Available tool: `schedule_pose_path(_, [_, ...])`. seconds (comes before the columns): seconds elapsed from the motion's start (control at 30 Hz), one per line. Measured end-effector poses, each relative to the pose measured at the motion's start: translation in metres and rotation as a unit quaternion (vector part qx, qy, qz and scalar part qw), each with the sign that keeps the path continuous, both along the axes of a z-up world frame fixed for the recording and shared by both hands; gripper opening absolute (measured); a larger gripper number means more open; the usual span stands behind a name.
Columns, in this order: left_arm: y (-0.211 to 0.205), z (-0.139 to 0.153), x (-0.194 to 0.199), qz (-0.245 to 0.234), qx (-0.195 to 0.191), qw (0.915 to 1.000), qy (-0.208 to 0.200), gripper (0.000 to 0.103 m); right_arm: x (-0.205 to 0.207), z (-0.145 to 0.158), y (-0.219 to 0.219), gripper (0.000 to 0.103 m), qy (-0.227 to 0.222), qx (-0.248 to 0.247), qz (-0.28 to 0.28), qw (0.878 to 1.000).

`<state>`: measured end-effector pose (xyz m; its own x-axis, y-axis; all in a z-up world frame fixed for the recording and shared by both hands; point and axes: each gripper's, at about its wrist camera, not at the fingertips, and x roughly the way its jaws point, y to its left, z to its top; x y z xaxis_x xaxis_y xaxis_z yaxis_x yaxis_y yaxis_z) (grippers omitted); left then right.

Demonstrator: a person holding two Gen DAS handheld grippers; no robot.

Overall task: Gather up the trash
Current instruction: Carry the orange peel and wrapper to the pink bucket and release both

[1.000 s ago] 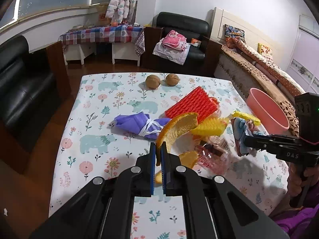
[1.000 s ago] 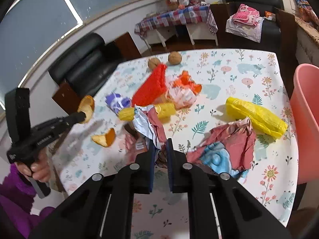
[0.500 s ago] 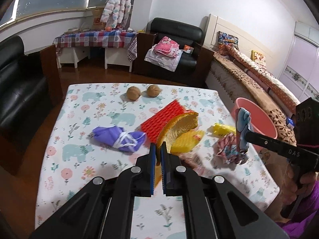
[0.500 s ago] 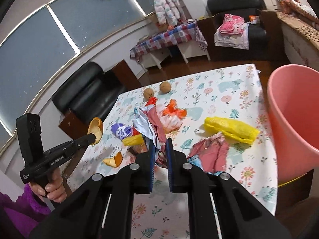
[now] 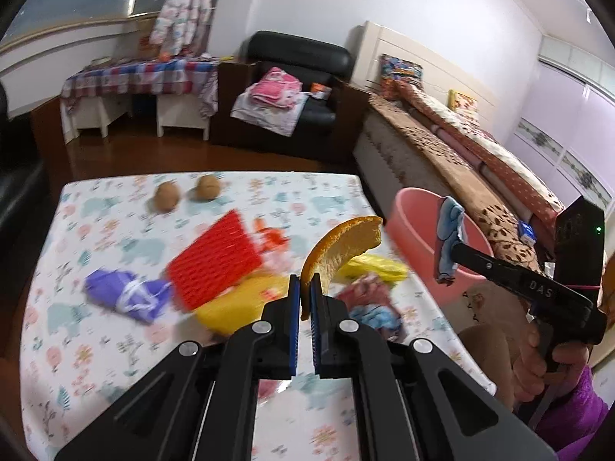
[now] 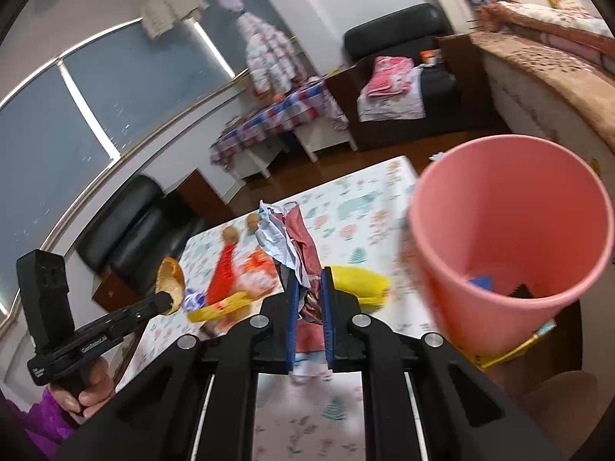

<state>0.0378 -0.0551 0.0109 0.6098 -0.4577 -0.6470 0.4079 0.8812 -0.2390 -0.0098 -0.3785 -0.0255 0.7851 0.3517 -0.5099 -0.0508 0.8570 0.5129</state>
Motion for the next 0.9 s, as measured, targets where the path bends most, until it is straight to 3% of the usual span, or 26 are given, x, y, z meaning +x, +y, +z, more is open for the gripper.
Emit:
schedule_pose_path(0.57, [-0.144,0.003,0.016,-0.107,0.006,0.9942,-0.003,0.004,-0.021,-0.01,-0.093,0.011,-0.009,-0.003,-0.125,0.992])
schedule_pose_path(0.9, [-0.207,-0.009,0.031,-0.133,0.019,0.991,0.003,0.004,-0.022,-0.02,-0.116,0.011,-0.005,-0.025,-0.157,0.987])
